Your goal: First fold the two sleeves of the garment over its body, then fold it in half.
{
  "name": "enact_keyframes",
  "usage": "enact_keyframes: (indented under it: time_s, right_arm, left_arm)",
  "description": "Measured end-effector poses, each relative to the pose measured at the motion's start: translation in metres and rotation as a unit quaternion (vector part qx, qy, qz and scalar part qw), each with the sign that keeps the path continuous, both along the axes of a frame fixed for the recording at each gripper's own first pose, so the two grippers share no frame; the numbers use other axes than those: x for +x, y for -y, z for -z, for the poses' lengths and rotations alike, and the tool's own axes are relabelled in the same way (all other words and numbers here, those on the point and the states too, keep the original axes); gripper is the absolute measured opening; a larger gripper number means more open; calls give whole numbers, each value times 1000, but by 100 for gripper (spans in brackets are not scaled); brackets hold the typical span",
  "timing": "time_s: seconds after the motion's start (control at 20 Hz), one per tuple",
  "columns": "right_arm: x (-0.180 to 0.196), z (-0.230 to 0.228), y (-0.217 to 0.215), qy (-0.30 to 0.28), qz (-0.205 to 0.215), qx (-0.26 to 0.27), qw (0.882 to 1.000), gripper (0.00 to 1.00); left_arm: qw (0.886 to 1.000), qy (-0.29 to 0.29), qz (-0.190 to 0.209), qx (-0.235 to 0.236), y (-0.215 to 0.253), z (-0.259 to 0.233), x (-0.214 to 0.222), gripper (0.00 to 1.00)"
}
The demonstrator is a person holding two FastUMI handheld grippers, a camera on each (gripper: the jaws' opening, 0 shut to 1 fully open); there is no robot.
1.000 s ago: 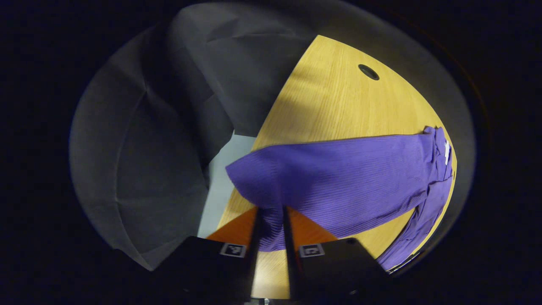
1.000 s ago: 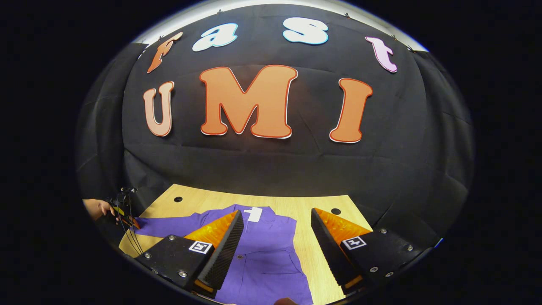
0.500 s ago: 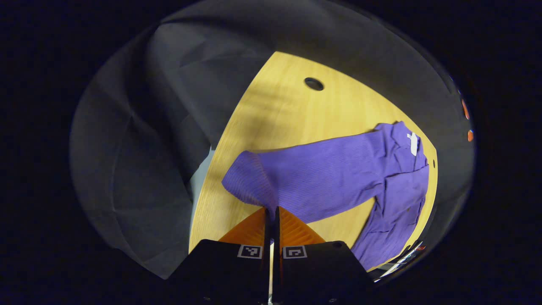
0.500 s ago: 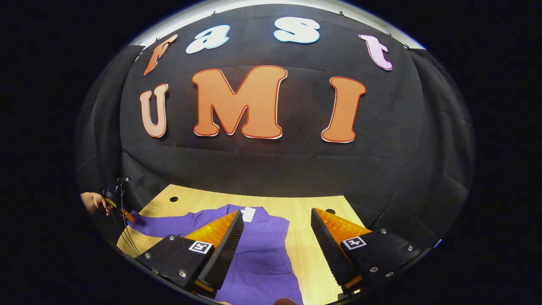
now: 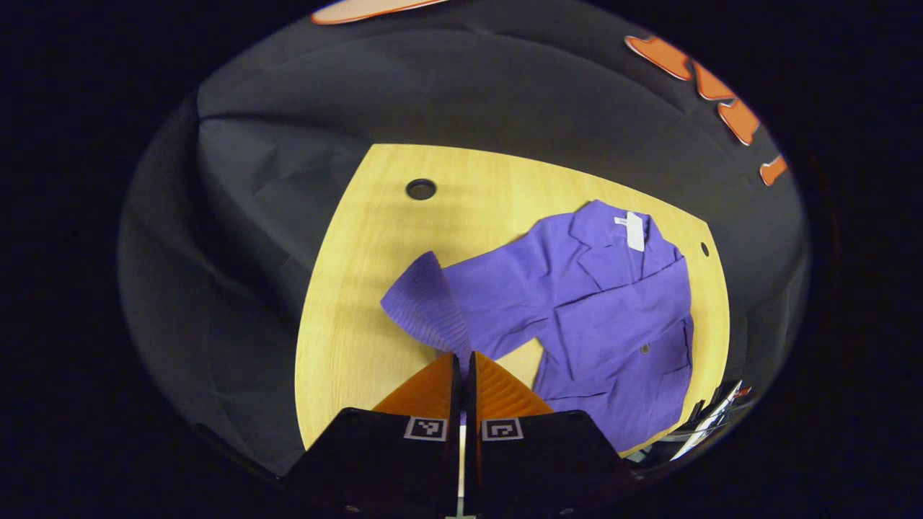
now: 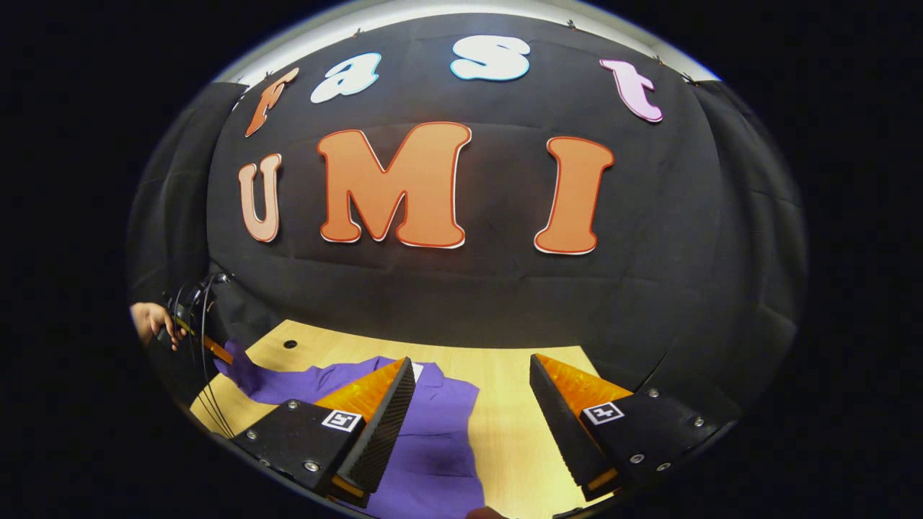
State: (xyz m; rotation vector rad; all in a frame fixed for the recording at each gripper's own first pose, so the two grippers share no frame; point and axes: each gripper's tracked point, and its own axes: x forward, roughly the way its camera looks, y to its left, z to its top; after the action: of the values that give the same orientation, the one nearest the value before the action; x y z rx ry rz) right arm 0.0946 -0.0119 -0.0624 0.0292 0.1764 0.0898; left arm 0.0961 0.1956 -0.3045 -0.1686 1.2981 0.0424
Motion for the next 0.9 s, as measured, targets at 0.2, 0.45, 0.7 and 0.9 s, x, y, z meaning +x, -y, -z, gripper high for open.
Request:
enact_keyframes:
  time_s: [0.2, 0.45, 0.7, 0.9]
  right_arm:
    - [-1, 11, 17, 8, 4, -22, 1000, 95]
    - [-2, 25, 30, 6, -6, -17, 1000, 95]
    - [1, 34, 49, 1, -2, 5, 1000, 95]
    - [1, 37, 72, -8, 10, 23, 1000, 95]
  left_arm:
    - [998, 18, 55, 7, 72, -18, 27, 4]
    - [991, 35, 125, 20, 157, -32, 61, 3]
    - [983, 36, 180, 7, 242, -35, 86, 3]
    - [979, 34, 200, -14, 307, -28, 111, 4]
